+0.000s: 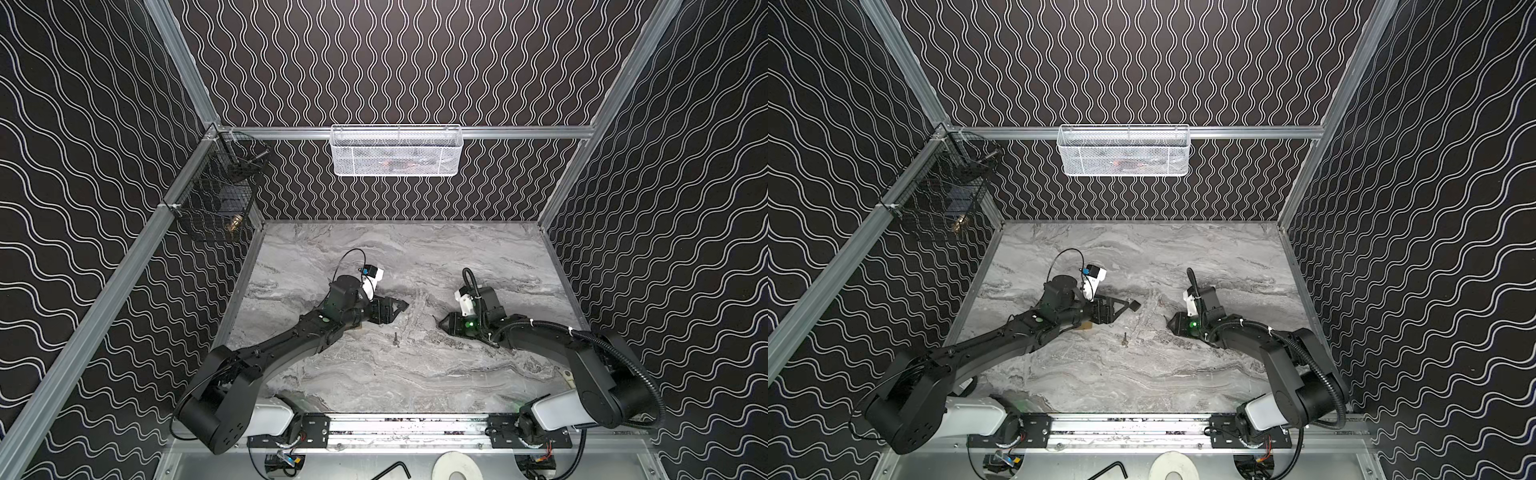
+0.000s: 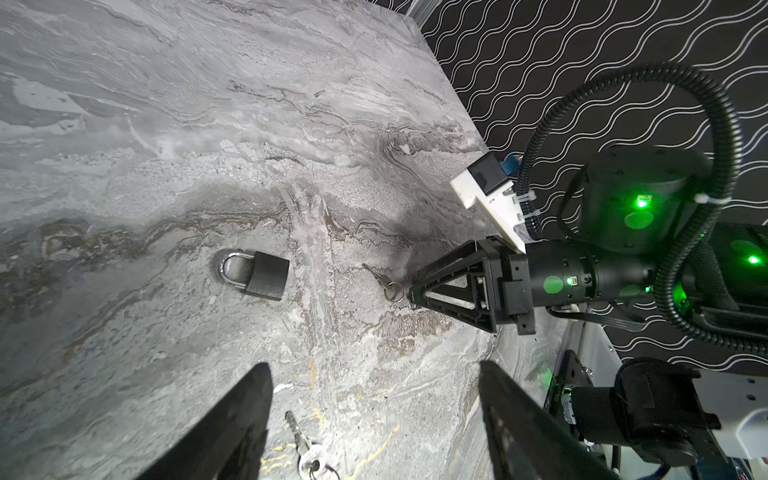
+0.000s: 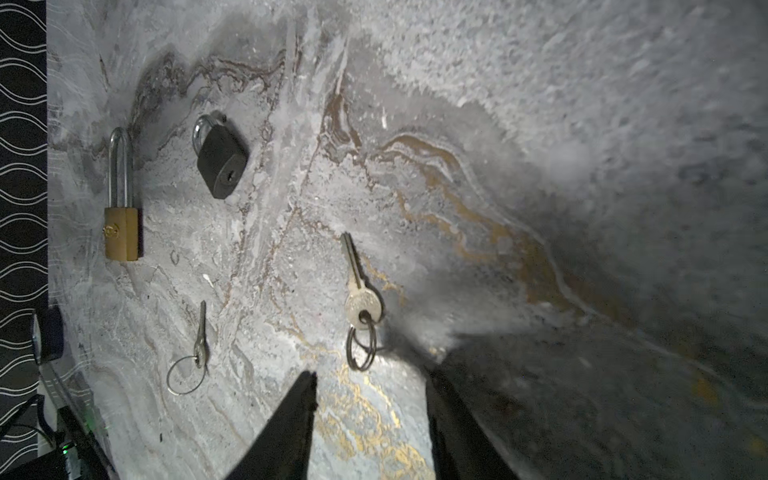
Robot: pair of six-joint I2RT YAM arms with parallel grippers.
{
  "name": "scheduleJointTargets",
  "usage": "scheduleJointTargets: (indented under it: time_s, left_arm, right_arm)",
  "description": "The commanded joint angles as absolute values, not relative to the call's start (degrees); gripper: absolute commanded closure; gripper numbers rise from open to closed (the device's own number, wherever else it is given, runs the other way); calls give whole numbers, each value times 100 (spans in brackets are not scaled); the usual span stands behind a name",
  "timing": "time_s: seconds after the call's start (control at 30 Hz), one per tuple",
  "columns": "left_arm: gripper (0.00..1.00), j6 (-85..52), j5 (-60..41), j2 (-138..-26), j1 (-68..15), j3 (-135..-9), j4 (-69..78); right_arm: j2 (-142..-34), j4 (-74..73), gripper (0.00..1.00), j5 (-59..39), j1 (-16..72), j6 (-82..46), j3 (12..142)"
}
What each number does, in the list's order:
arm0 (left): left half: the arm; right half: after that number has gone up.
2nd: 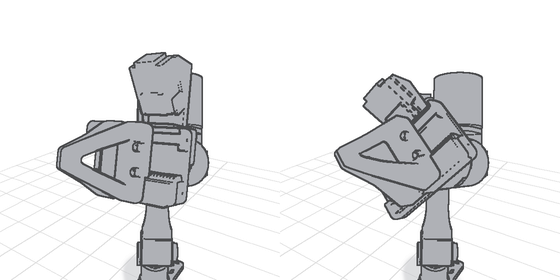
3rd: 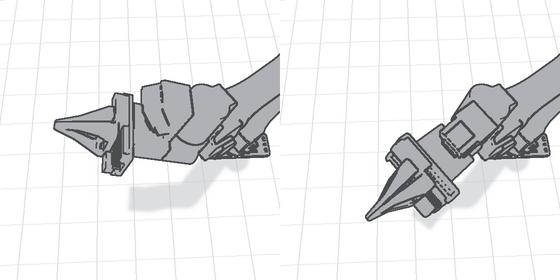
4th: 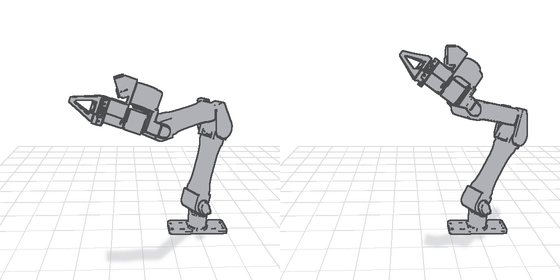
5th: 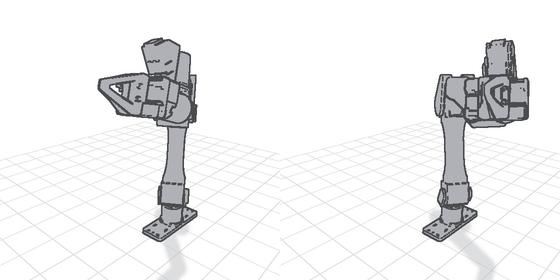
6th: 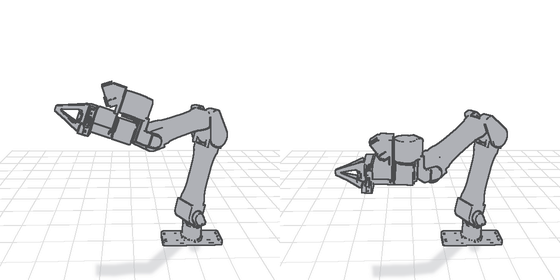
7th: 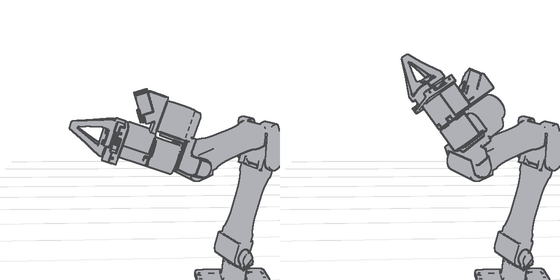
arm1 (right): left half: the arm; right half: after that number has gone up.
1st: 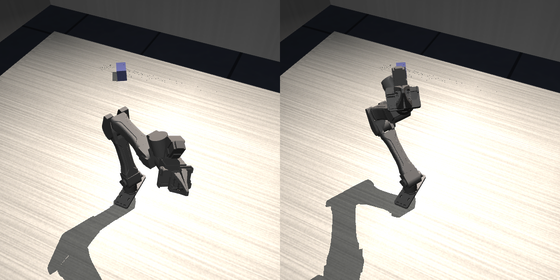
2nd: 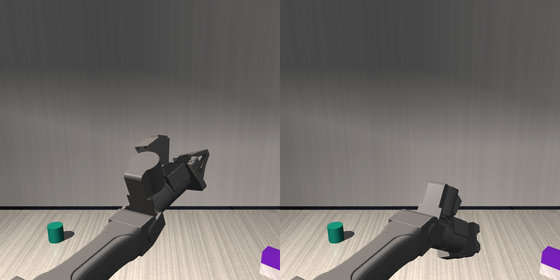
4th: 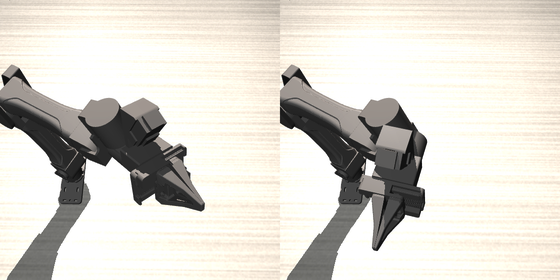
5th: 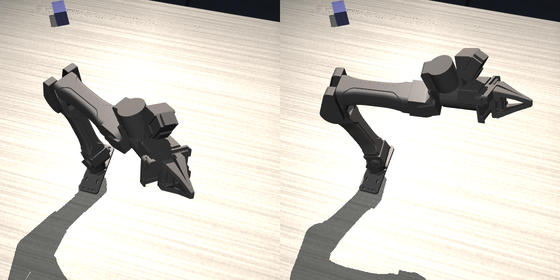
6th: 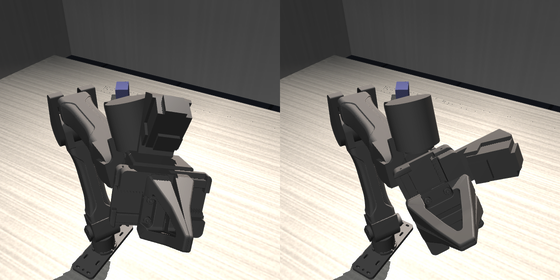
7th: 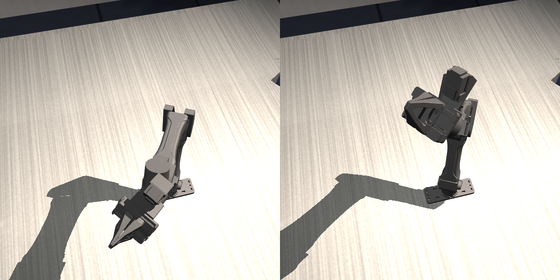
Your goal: Unlock with the key
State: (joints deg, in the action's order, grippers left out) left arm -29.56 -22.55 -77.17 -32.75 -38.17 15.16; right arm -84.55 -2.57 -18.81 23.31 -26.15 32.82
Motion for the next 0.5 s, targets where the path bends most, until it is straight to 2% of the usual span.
scheduleJointTargets:
  time_s: [0.0,0.47]
  left_arm:
    - [21,-2862,-2206,-7751,-3297,-3849,1568]
    - [21,-2861,-2034,-7665,-3336,-3691,1566]
  right_arm:
    - [-8488,-610,56,-2088,2347,-2838,3220]
    - [-8809,-983,70,-2153,2347,-3060,3207]
